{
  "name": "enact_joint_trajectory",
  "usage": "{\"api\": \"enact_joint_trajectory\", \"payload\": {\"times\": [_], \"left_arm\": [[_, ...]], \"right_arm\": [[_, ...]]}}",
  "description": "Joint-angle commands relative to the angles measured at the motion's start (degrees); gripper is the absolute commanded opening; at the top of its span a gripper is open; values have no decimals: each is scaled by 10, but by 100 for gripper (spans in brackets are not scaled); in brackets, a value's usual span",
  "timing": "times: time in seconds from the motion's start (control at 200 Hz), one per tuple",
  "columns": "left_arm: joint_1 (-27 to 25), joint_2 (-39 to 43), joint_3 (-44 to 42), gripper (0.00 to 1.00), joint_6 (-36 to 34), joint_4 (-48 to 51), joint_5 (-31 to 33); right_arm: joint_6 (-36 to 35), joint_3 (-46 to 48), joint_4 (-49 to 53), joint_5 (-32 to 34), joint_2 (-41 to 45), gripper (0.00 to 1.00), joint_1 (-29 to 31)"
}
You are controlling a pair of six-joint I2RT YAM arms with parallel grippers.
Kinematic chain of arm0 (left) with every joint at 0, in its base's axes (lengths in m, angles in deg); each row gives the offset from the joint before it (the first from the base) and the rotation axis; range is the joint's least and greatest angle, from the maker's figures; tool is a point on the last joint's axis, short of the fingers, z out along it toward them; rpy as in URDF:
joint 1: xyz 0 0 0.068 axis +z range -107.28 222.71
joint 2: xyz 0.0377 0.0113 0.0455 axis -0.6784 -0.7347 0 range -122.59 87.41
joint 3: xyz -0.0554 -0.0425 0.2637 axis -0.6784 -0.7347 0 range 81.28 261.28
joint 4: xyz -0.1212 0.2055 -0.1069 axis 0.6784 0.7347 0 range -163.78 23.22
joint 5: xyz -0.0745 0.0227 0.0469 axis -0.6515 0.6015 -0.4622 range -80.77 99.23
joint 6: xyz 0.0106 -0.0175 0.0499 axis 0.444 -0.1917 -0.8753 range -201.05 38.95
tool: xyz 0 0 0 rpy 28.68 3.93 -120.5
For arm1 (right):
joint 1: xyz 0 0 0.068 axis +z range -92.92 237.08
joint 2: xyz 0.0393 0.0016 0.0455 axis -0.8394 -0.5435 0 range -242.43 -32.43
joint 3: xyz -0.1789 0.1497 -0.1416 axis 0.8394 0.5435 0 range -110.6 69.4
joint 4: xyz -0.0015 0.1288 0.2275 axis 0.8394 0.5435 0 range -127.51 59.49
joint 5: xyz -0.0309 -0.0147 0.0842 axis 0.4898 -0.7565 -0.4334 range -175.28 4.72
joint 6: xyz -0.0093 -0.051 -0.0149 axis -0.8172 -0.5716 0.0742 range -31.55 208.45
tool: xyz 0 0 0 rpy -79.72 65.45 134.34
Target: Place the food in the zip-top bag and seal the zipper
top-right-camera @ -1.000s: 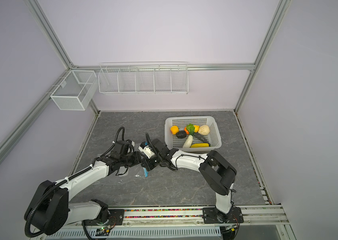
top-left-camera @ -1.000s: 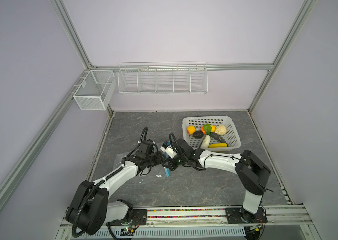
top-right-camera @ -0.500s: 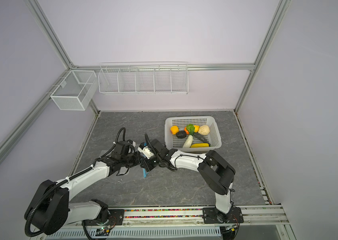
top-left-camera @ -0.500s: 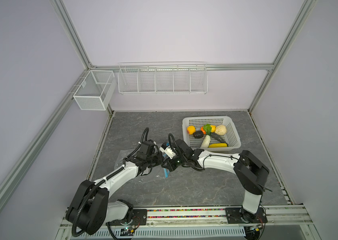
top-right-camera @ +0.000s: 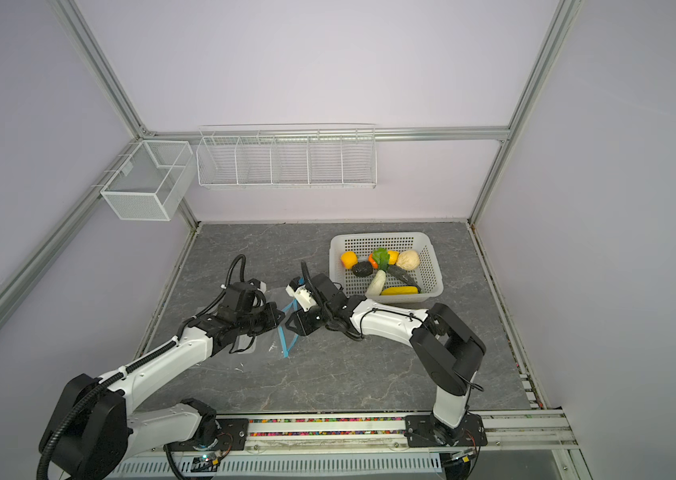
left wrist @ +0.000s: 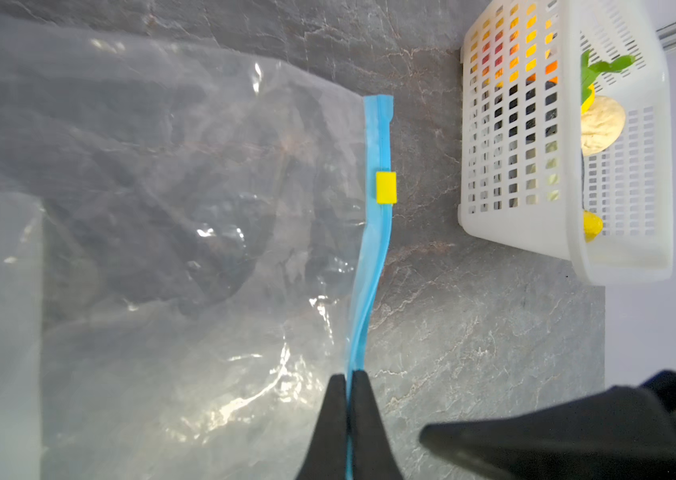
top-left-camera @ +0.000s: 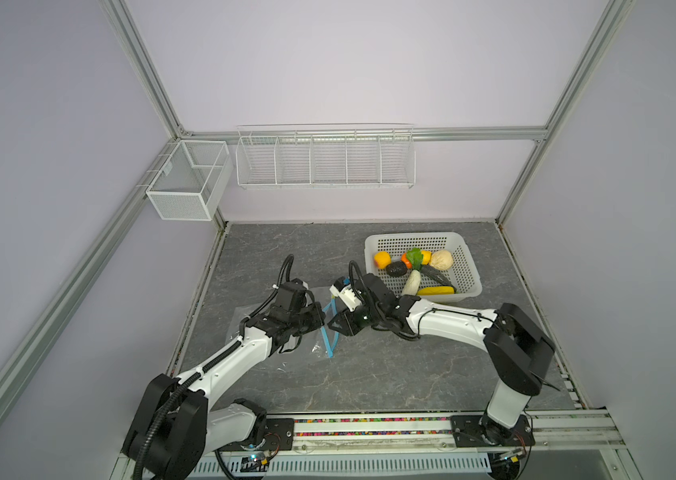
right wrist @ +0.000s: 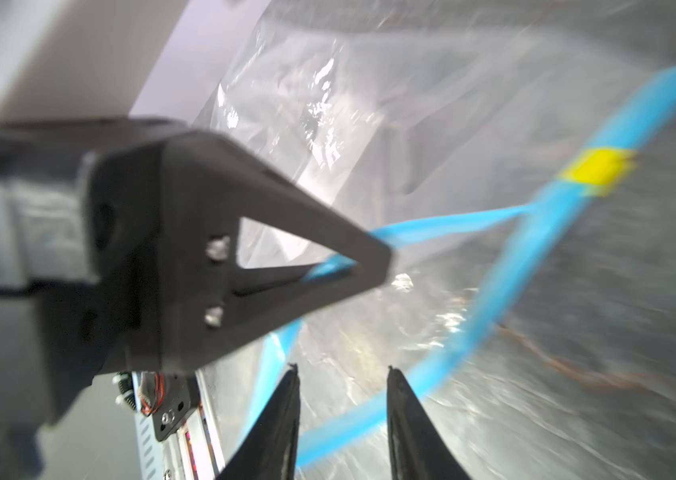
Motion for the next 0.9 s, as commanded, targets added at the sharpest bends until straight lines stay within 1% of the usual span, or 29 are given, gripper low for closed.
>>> {"api": "enact_joint_trajectory", "payload": {"times": [0.0, 0.125, 0.425, 0.66, 0.795, 0.895], "left_arm": [[-1, 24, 4, 0, 10, 25, 18], [0, 38, 10, 0, 13, 33, 25], [0, 62, 18, 0, 18, 38, 28], [0, 72, 21, 0, 16, 40, 28], [0, 74, 20, 0, 16, 41, 29], [0, 76, 19, 0, 17, 39, 31]], "right_arm": [[20, 22, 3, 44, 42, 38, -19], [36, 23, 12, 68, 42, 39, -34], [67, -49, 24, 32, -35, 40, -41], [79, -82, 10, 4, -81, 34, -48], [88, -90, -2, -9, -95, 29, -48], [93, -93, -7, -16, -100, 28, -49]]}}
